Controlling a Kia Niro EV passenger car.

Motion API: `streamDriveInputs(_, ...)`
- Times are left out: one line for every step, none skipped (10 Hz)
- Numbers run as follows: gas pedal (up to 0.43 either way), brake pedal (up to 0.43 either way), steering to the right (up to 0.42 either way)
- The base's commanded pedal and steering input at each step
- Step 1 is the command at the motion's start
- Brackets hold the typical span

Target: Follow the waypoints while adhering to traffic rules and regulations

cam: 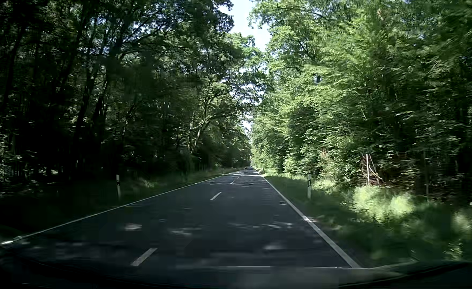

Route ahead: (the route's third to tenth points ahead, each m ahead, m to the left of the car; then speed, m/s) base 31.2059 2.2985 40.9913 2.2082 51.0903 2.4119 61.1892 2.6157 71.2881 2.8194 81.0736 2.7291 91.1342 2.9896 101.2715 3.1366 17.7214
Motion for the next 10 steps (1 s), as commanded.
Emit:
streamDriveInputs(0.098,0.030,0.000)
streamDriveInputs(0.098,0.030,0.000)
streamDriveInputs(0.098,0.030,0.000)
streamDriveInputs(0.098,0.030,0.000)
streamDriveInputs(0.098,0.030,0.000)
streamDriveInputs(0.098,0.030,0.000)
streamDriveInputs(0.098,0.030,0.000)
streamDriveInputs(0.098,0.030,-0.001)
streamDriveInputs(0.098,0.030,-0.001)
streamDriveInputs(0.098,0.030,-0.001)
